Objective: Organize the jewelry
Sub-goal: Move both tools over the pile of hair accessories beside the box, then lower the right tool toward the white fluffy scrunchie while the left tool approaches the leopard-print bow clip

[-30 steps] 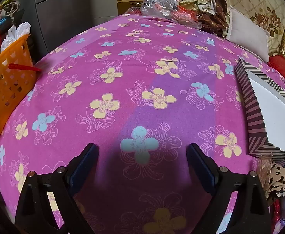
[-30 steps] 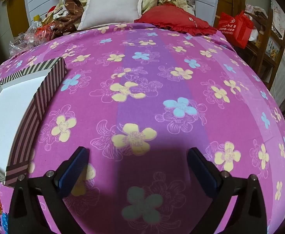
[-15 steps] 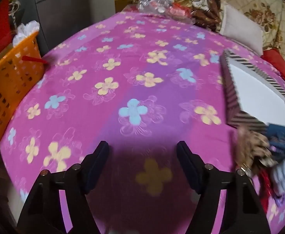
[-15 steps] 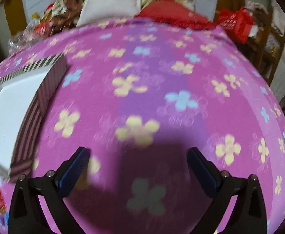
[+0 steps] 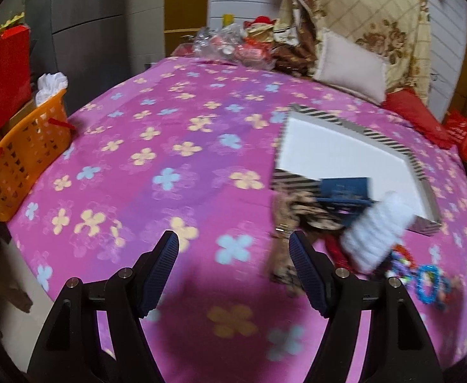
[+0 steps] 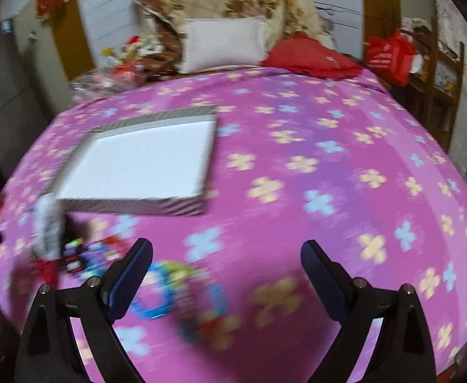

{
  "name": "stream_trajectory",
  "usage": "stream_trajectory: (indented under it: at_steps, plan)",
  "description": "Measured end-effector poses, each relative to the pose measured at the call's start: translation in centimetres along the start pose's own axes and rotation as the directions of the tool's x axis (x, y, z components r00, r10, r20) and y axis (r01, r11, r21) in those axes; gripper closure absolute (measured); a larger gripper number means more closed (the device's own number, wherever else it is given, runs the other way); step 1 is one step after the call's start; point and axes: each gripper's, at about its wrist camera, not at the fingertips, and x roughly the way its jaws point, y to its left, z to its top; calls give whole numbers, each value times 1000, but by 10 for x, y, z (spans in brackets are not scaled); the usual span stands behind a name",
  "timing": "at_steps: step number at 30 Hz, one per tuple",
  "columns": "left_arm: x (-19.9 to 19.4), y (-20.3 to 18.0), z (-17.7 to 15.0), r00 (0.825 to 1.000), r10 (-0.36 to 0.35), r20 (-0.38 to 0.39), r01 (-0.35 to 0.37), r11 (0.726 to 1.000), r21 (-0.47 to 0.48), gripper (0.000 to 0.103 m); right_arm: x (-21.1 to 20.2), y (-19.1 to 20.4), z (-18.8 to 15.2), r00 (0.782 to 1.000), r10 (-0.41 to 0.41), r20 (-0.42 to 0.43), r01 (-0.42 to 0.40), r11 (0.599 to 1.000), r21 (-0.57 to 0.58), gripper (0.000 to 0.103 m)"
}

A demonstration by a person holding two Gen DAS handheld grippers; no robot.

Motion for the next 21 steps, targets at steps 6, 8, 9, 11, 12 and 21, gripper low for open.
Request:
stream_trajectory:
  at_steps: [6, 8, 9, 11, 12, 21]
  plan:
    - [-13, -22, -8, 1000, -18, 2, 18, 999, 48, 33, -8, 46, -19, 998, 69, 14, -68, 997, -43, 6]
    - [-14, -27, -10, 1000, -21, -1, 21, 998, 55, 33, -9, 52, -21, 996, 88, 14, -87, 995, -43, 6]
    - [-14, -29, -11, 1000, -22, -3, 22, 998, 59, 33, -9, 56, -22, 996, 89, 15, -89, 995, -50, 6]
    - [-14, -31, -14, 1000, -24, -8, 24, 998, 62, 33, -10, 63, -24, 996, 88, 16, -87, 994, -63, 6]
    - [-14, -32, -15, 1000, -26, -9, 27, 998, 62, 34, -10, 66, -24, 996, 88, 14, -87, 994, -68, 6]
    - [-10, -40, -23, 999, -18, -37, 21, 996, 88, 38, -9, 78, -26, 997, 80, 4, -79, 992, -98, 6]
